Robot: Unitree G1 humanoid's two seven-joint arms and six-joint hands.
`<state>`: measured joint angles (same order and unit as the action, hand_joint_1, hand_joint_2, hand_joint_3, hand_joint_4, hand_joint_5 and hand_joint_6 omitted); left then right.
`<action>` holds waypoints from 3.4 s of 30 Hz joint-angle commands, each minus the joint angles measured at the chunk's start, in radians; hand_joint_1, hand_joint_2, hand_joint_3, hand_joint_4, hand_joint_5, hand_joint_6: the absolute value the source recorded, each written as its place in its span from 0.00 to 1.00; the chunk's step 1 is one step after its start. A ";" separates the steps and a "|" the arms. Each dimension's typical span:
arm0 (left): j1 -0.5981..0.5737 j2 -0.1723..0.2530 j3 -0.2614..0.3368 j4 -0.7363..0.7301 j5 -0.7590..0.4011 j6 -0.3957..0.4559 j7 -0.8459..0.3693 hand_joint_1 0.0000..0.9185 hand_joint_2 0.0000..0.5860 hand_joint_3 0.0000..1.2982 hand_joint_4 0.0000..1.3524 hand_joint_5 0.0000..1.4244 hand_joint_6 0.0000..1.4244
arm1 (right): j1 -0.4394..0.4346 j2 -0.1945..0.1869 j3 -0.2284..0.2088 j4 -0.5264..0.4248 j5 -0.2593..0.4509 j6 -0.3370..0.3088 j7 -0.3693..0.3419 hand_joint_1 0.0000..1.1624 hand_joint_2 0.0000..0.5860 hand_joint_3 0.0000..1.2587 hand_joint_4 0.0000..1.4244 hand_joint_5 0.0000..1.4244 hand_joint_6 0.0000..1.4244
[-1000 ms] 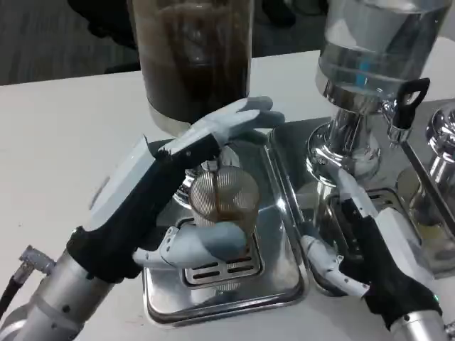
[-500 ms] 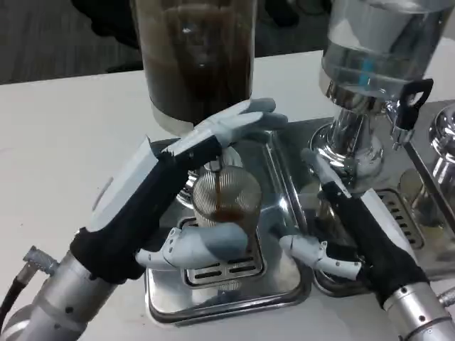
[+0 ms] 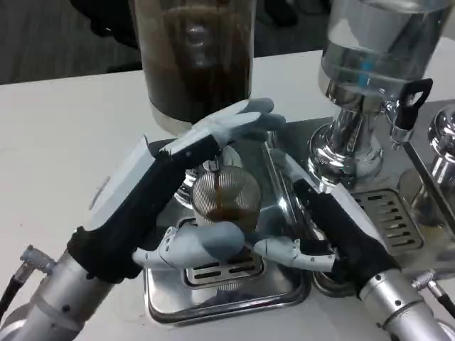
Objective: Grasp the cup under the faucet to collect the drink, then remove the cup.
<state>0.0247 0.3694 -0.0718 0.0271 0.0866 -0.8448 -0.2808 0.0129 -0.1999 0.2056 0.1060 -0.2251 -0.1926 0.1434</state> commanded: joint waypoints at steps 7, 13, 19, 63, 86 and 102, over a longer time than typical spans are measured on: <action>0.004 0.018 -0.013 0.007 0.007 0.018 -0.023 0.00 0.19 0.22 0.11 0.21 0.17 | -0.038 0.074 -0.004 0.124 0.040 -0.128 -0.025 0.65 0.32 0.00 0.00 0.00 0.00; -0.007 0.019 -0.010 0.017 -0.006 0.024 -0.024 0.00 0.20 0.23 0.11 0.21 0.17 | -0.061 0.109 -0.004 0.221 0.039 -0.209 -0.051 0.66 0.31 0.00 0.00 0.00 0.00; -0.017 0.026 -0.009 0.021 -0.015 0.028 -0.031 0.00 0.20 0.23 0.12 0.21 0.17 | -0.074 0.128 0.004 0.275 0.032 -0.256 -0.057 0.66 0.31 0.00 0.00 0.00 0.00; 0.064 -0.072 0.290 -0.003 0.019 -0.063 0.207 0.00 0.24 0.18 0.05 0.15 0.09 | -0.131 0.144 0.005 0.370 0.014 -0.289 -0.070 0.66 0.32 0.00 0.00 0.00 0.00; 0.237 -0.030 0.378 0.310 0.505 -0.098 0.610 0.00 0.31 0.05 0.00 0.09 0.01 | -0.091 0.128 0.003 0.331 0.040 -0.278 -0.019 0.65 0.32 0.00 0.00 0.00 0.00; 0.237 0.045 0.252 0.482 0.506 -0.103 0.705 0.00 0.32 0.03 0.00 0.08 0.00 | -0.102 0.170 0.005 0.374 0.056 -0.278 -0.034 0.66 0.32 0.00 0.00 0.00 0.00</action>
<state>0.2620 0.3931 0.2045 0.4863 0.5965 -0.9380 0.4031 -0.0795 -0.0420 0.2152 0.4652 -0.1730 -0.4663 0.1250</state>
